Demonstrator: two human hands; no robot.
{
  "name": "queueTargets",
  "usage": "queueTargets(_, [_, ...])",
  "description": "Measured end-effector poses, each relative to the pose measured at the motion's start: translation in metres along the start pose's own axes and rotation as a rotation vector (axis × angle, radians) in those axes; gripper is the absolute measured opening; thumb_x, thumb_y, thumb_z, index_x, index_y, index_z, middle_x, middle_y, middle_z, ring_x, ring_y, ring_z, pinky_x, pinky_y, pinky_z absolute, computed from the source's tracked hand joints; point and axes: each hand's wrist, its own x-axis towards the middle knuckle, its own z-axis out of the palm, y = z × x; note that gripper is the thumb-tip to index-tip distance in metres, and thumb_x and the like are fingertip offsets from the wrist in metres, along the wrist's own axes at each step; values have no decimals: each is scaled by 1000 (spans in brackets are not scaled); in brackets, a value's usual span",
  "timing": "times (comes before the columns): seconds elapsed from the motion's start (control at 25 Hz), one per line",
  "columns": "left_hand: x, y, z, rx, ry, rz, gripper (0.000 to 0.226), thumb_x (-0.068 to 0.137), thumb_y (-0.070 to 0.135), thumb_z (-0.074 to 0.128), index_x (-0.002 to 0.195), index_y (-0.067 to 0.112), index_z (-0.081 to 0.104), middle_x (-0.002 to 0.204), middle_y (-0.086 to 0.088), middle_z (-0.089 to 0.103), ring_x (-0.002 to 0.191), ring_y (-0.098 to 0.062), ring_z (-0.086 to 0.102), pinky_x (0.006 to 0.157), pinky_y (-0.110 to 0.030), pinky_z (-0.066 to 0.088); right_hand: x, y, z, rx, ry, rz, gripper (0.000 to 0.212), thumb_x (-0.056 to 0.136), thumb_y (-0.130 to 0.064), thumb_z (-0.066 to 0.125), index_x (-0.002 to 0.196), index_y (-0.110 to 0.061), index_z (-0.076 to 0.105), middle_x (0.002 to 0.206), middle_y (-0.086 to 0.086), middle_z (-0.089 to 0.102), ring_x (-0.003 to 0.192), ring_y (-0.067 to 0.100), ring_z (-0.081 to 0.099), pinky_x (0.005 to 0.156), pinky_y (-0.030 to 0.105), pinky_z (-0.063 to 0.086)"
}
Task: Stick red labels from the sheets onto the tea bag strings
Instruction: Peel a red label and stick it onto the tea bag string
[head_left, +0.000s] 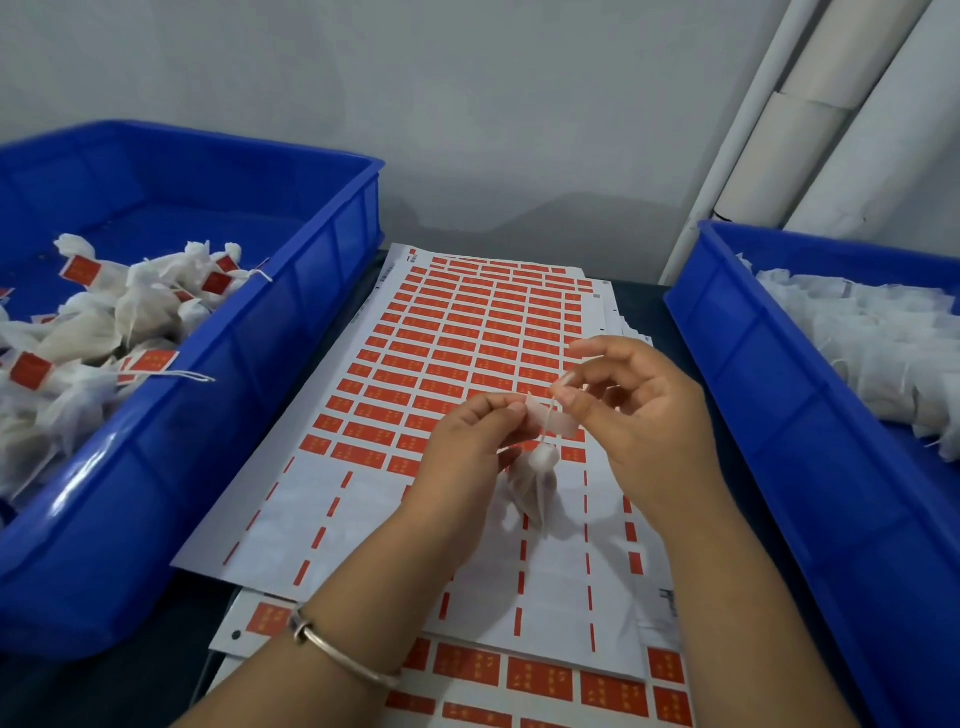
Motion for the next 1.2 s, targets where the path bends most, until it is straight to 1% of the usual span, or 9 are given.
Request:
queueTargets(0.16, [0,0,0,-3,-7,-21,14,91,21,57,83,24,68,81,5,73,92,-20,67,97,-44,47,0,4,-1,9,43,25,27,82,-21,71,87,-44,57,87,-28,64,83,-6,61,66,1,45])
queueTargets(0.32, [1,0,0,-2,-38,-33,12,91,21,57,87,23,68,87,3,73,92,-20,67,98,-44,46,0,6,-1,64,68,76,25,82,-18,70,87,-39,58,84,-23,66,86,-6,63,72,5,49])
queueTargets(0.52, [0,-1,0,4,-100,-19,15,94,18,53,92,20,68,93,0,72,94,-21,67,97,-40,48,0,6,-2,76,72,83,26,84,-15,68,86,-39,57,81,-23,65,85,-5,64,69,6,50])
queueTargets(0.72, [-2,-2,-3,32,-227,43,21,94,9,48,93,15,69,101,-5,70,97,-22,66,95,-36,49,0,4,-3,57,75,73,27,84,-16,67,85,-41,56,81,-24,63,86,-9,62,65,2,46])
queueTargets(0.84, [-2,-2,-4,53,-276,82,22,90,3,53,90,15,71,100,-7,70,99,-26,65,95,-39,49,-1,3,-5,46,58,67,27,85,-16,67,86,-41,56,83,-21,63,86,-9,61,65,2,47])
queueTargets(0.96, [-4,-3,-5,98,-266,101,26,87,0,58,84,21,72,94,-3,71,96,-25,65,96,-42,49,-2,1,-5,40,45,60,27,85,-16,66,88,-41,56,87,-19,64,88,-5,62,71,6,50])
queueTargets(1.04, [-5,-2,-4,129,-254,105,23,86,0,59,84,19,72,91,-4,70,96,-28,64,95,-42,48,-2,0,-5,50,32,62,27,85,-17,66,89,-41,56,89,-18,65,88,-2,64,73,10,53])
queueTargets(1.12, [-7,3,-2,105,-247,77,20,89,-1,54,86,11,70,95,-9,69,98,-30,63,96,-41,48,-2,-1,-5,51,20,68,26,85,-18,66,90,-41,56,92,-17,65,90,3,66,75,14,55])
queueTargets(1.2, [-7,8,0,47,-242,-20,23,90,-4,47,83,6,67,103,-13,66,105,-32,61,100,-41,45,-2,-1,-5,57,27,73,25,85,-19,67,89,-41,57,92,-18,66,89,3,66,75,16,55])
